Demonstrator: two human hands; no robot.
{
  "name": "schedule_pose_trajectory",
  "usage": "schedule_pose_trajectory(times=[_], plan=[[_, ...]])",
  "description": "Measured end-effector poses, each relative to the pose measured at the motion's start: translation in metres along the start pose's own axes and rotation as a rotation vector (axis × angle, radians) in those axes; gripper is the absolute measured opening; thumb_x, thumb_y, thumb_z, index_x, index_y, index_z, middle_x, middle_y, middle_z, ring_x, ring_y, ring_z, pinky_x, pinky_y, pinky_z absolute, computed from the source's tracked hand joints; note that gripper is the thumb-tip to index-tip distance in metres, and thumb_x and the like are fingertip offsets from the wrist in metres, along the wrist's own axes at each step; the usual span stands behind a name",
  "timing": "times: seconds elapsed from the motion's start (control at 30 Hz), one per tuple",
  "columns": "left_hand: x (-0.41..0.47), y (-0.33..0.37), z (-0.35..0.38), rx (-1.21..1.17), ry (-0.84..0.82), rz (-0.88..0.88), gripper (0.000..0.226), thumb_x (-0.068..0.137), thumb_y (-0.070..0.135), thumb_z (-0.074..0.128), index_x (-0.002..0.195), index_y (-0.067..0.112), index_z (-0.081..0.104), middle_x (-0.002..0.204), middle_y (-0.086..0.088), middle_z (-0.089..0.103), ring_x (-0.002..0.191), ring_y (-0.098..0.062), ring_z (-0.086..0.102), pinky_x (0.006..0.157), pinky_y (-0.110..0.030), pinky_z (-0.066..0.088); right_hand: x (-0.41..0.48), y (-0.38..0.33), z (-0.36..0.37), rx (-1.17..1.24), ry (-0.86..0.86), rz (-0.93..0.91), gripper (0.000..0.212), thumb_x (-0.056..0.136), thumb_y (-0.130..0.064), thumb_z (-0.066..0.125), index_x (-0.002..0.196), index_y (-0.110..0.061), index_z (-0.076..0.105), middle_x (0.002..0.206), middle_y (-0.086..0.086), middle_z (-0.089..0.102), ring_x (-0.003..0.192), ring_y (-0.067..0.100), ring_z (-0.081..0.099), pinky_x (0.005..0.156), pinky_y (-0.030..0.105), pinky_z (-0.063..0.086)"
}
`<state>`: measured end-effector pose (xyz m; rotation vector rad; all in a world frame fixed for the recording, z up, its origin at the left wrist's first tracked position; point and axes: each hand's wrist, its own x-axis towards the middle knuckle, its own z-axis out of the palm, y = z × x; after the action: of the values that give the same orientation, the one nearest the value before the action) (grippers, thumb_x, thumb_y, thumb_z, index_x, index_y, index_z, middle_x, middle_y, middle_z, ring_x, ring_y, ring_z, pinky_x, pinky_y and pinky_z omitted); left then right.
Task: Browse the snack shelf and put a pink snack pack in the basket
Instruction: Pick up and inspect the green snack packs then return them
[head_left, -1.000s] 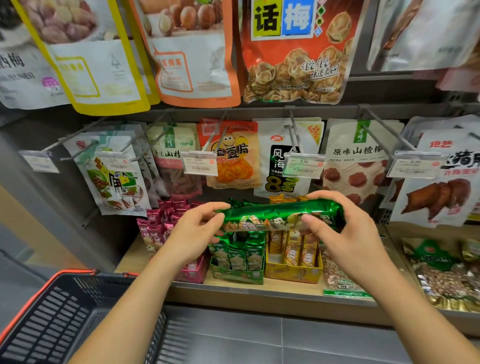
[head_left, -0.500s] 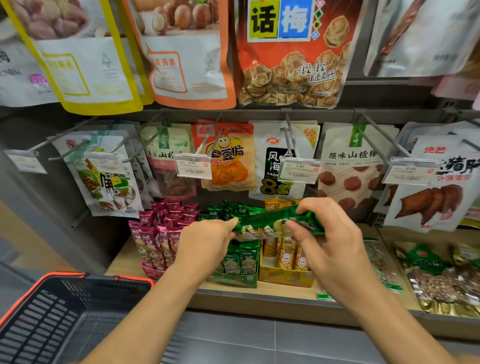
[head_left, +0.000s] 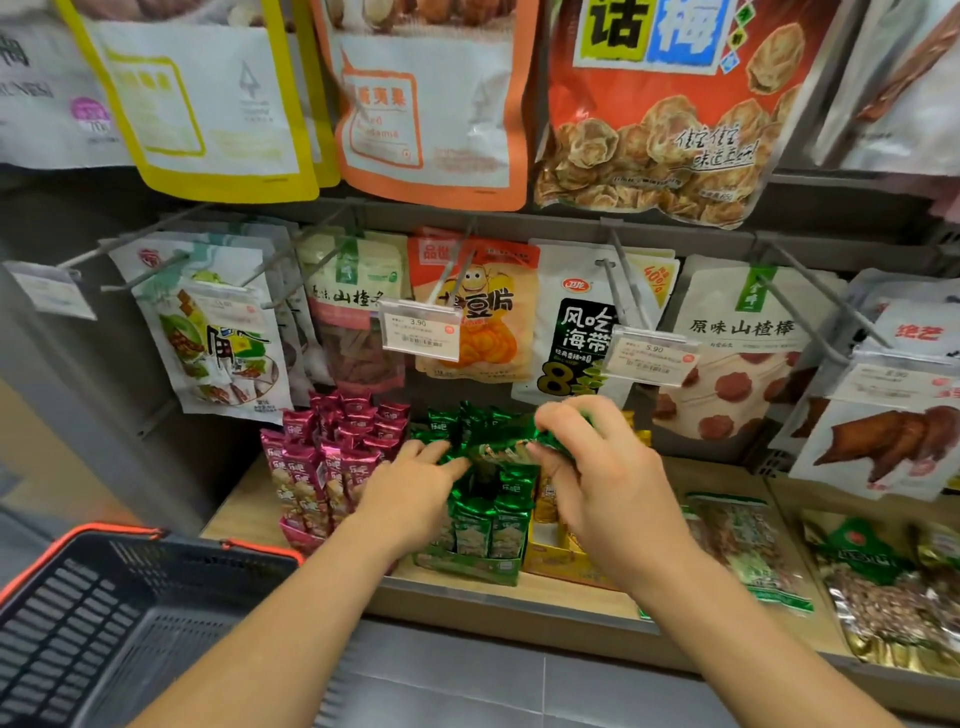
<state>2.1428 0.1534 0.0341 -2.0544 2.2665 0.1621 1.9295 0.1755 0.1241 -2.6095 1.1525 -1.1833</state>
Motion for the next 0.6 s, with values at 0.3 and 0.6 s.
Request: schedule_pose_trajectory(times=[0.3,0.6], plan=[[-0.001,-0.002,-0.003,-0.025,0.072,-0.066,0.054,0.09,0.043,0.058,0.141,0.037,0.04,0.143,-0.006,0.04,0.129,-0.03,0.033,0.097,-0.045,0.043,0.033,0.024,0.058,-0.127,-0.357,0.166,0.027,0.097,-0.026,0.053,0.121,-0.03,0.04,0.097,0.003,0.047,0.081,0.034,0.057,0.063,0.036,0.046],[-0.001,-0.001,-0.003,-0.119,0.083,-0.035,0.076,0.086,0.036,0.064,0.15,0.024,0.026,0.15,-0.003,0.034,0.137,-0.027,0.025,0.107,-0.047,0.034,0.023,0.04,0.104,-0.125,-0.571,0.253,0.049,0.093,-0.014,0.058,0.136,-0.026,0.038,0.123,0.006,0.05,0.093,0.029,0.06,0.072,0.036,0.049]])
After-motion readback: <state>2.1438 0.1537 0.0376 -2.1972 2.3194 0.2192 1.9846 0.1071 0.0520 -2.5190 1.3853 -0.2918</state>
